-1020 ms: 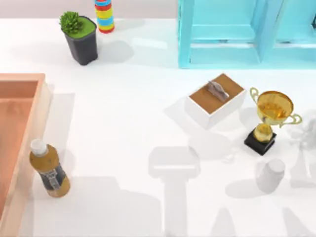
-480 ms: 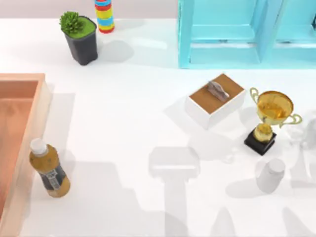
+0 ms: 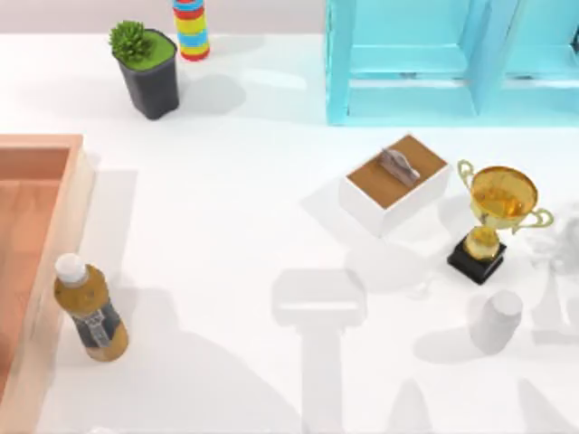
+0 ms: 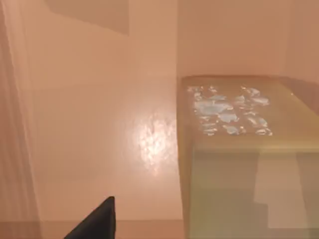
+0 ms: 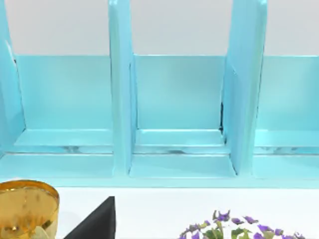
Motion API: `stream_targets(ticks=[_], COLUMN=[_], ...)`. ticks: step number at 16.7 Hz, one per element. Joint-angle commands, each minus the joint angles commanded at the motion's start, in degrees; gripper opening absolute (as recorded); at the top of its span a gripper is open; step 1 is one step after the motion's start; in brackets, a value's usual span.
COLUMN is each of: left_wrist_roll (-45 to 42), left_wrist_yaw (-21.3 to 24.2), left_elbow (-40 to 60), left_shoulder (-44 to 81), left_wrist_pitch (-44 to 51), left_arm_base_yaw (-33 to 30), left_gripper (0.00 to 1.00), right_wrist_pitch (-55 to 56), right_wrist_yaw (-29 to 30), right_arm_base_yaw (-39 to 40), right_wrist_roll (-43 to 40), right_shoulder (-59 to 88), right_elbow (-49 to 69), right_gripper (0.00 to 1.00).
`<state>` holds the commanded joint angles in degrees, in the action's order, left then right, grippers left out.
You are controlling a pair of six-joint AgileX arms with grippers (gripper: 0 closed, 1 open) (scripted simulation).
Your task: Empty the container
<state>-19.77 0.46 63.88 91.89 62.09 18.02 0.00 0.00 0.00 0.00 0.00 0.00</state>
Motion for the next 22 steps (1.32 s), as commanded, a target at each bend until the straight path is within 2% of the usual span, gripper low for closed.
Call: stream_targets(ticks=[5,11,22], left_wrist_roll=[-0.19,-0.23,-0.23], left_wrist_yaw=[0.01,0.01,0.01], left_elbow=[-8.60,-10.37,-10.37], left_shoulder=[3.53,4.28,4.28], left_wrist_pitch=[-12.53,-14.67,-14.67], left_arm_base_yaw=[0.14,0.17,0.17], left_gripper=[1.00,1.00,0.17], right_wrist_pitch=[0.00,0.00,0.00], right_wrist_yaw=[0.00,0.00,0.00], right_arm_base_yaw=[0.00,0.00,0.00], right_wrist_roll=[0.00,0.00,0.00], right_shoulder=[0.00,0.00,0.00], right_elbow=[0.00,0.00,0.00], right_gripper=[1.00,1.00,1.00])
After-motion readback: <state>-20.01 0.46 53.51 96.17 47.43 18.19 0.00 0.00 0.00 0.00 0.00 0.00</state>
